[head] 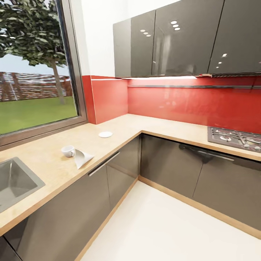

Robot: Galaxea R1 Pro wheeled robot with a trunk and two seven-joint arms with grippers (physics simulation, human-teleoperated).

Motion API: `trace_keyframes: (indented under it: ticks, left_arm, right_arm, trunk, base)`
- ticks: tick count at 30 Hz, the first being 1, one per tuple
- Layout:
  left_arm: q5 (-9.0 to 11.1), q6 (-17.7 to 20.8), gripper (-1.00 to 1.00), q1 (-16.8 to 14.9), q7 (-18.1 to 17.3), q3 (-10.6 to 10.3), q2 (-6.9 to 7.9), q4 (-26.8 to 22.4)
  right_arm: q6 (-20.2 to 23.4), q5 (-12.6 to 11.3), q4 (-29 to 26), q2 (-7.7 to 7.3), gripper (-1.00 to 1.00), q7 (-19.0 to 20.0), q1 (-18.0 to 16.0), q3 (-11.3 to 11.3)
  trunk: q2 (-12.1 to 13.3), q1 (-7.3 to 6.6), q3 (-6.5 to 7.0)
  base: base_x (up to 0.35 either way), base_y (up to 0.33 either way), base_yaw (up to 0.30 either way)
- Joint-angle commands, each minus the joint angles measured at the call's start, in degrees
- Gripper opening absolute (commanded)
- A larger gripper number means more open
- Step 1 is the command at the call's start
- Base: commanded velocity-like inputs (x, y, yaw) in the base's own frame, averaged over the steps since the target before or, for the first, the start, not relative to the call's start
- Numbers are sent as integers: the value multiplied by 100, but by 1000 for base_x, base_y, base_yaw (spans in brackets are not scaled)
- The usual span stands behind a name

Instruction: Set up a coffee station on the kitchen countertop: keep the coffee maker on the countertop, move the bottle of coffee from the kitchen shelf to the counter next to the coffee maker, place a paper coffee filter on top of the coffee maker, put the saucer next to the coffee maker with the coffee cup on the saucer, and place the electric kettle next to the coffee maker.

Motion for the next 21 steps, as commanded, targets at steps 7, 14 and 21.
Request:
trace_keyframes:
  ticks: [7,14,21]
  left_arm:
    - [-2,2078,100,2,-84,-797,-497,-3572]
    - [11,3530,100,-41,-78,-932,-642,-5486]
    - [6,4146,100,-404,-68,-957,-658,-5905]
  right_arm:
    - [-19,49,0,-1,100,-5,-2,-7]
    - [-20,47,-4,-1,100,-6,-2,-15]
    - [-20,49,-5,-1,100,-6,-2,-10]
  trunk:
    - [-3,0,-5]
    - [-3,0,-5]
    - [-3,0,-5]
  base:
    - [0,0,0]
    - [0,0,0]
    - [0,0,0]
